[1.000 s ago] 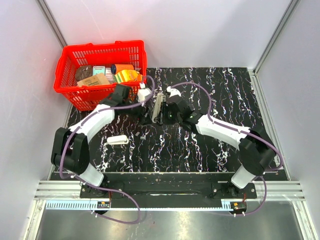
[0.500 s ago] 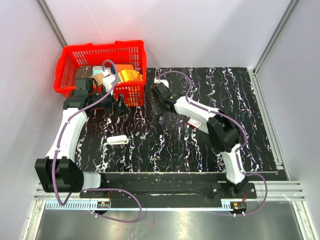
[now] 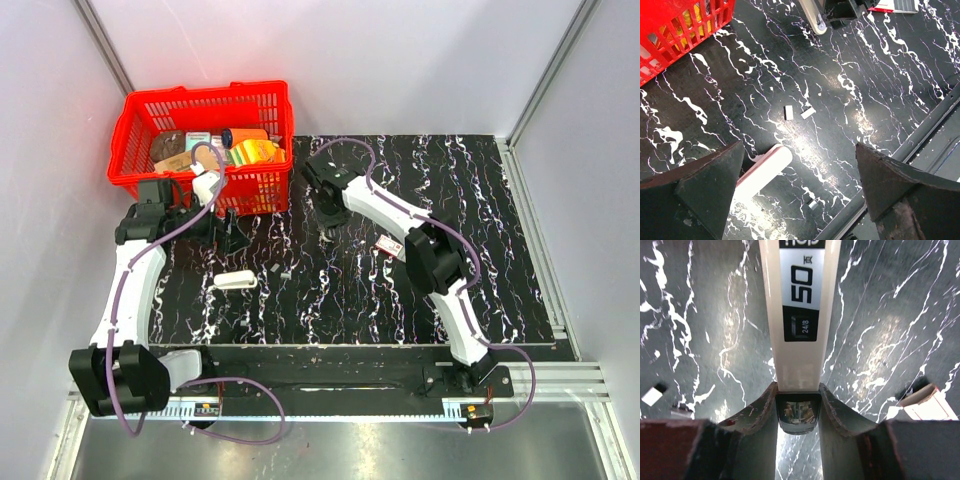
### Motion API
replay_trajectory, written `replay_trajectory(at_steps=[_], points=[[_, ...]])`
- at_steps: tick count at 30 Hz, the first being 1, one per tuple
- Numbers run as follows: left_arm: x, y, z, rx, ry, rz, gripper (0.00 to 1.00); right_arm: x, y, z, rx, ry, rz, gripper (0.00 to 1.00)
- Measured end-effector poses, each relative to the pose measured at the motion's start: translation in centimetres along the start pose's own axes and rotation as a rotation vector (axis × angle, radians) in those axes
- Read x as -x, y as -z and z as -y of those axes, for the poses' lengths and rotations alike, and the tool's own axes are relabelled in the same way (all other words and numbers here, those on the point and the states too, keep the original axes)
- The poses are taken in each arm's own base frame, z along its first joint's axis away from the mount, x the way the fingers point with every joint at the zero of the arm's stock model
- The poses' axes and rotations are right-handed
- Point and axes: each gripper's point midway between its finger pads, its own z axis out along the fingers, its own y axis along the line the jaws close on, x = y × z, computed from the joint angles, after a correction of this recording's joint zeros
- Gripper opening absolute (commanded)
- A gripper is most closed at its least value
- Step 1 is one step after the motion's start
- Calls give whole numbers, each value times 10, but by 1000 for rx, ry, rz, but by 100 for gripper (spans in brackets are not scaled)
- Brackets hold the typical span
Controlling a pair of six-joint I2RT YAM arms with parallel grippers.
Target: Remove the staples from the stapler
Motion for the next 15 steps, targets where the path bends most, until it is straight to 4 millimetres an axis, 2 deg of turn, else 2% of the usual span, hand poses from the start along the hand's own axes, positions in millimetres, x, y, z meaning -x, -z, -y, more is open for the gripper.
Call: replay_trajectory(at_steps=[6,9,11,15], points=[[-4,3,4,0,-3,2,99,-23,-6,3,24,15,-114,2],[-1,6,6,5,-18,13,99,-25,-15,0,28,16,-133,18],[0,8,7,8,-28,20,99,-20,-19,-3,33,13,-128,36],[1,9,8,9,-42,25,99,-19,-29,-6,35,13,-145,51]])
